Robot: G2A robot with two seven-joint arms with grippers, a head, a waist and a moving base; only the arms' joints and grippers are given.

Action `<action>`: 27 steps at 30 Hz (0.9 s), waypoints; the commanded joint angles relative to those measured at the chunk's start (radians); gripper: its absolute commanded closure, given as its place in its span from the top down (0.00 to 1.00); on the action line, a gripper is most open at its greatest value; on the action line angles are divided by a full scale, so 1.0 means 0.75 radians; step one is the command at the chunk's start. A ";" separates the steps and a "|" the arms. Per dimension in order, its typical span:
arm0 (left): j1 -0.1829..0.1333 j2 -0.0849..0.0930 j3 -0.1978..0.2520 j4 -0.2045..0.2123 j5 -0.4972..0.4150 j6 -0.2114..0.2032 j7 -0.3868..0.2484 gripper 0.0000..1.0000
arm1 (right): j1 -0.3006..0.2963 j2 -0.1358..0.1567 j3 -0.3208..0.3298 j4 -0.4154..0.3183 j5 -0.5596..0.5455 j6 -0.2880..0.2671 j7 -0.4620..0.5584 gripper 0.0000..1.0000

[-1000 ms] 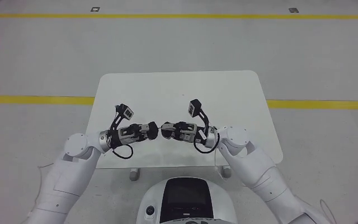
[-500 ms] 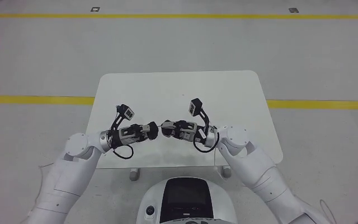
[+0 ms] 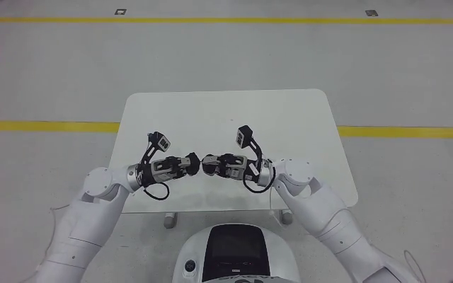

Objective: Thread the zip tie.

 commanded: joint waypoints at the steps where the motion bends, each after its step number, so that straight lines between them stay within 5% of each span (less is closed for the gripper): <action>1: -0.003 0.000 0.004 0.003 -0.001 0.000 -0.001 0.07 | 0.002 0.000 -0.001 0.004 0.000 -0.001 -0.001 0.00; 22: -0.031 0.003 0.033 0.033 -0.017 -0.010 0.000 0.00 | 0.021 0.000 -0.011 0.022 -0.005 0.005 0.015 0.00; 23: -0.032 0.004 0.034 0.034 -0.018 -0.011 -0.002 0.00 | 0.022 0.000 -0.011 0.023 -0.007 0.006 0.016 0.06; 25: -0.031 0.005 0.034 0.035 -0.023 -0.016 -0.007 0.00 | 0.023 0.001 -0.008 0.024 -0.005 0.005 0.020 0.84; 26: -0.031 0.005 0.033 0.035 -0.024 -0.018 -0.009 0.00 | 0.023 0.001 -0.005 0.023 -0.006 0.003 0.019 1.00; 27: -0.030 0.006 0.031 0.035 -0.025 -0.019 -0.011 0.00 | 0.022 0.003 0.002 0.022 -0.005 0.000 0.017 1.00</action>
